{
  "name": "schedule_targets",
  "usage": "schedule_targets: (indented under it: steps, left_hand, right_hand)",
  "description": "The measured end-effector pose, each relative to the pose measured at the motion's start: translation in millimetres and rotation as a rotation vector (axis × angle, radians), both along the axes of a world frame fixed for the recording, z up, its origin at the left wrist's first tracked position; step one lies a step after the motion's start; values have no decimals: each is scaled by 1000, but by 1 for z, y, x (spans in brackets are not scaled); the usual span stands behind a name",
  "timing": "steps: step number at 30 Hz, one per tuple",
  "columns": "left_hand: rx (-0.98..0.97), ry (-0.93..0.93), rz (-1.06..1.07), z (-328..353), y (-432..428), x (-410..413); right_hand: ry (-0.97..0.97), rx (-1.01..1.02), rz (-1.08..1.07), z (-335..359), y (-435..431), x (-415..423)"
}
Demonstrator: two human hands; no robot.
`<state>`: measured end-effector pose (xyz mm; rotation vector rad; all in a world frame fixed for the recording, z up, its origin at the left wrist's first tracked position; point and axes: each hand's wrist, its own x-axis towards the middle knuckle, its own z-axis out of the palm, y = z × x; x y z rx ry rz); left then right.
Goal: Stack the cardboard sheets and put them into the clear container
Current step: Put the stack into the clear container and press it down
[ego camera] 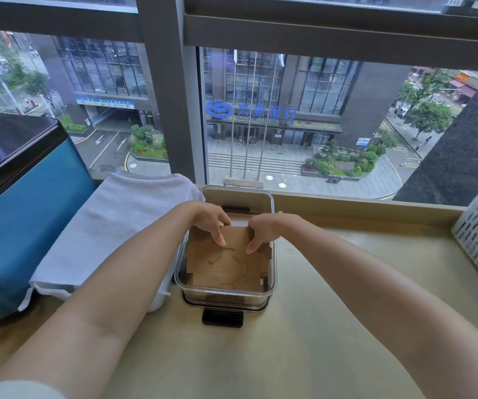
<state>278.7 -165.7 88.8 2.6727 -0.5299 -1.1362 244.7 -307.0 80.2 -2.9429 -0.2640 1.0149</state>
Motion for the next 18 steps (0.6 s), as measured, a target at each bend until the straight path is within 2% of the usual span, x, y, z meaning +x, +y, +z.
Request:
schedule_targets:
  steps: [5, 10, 14, 18]
  left_hand:
    - [-17, 35, -30, -7, -2, 4]
    - [-67, 47, -45, -18, 1, 6]
    - [-73, 20, -59, -28, -1, 6]
    - [-17, -88, -114, -38, -3, 4]
  right_hand:
    - [-28, -79, 92, -7, 7, 2]
    - [44, -194, 109, -10, 12, 2]
    - [82, -257, 121, -12, 13, 5]
    - [64, -386, 182, -19, 14, -2]
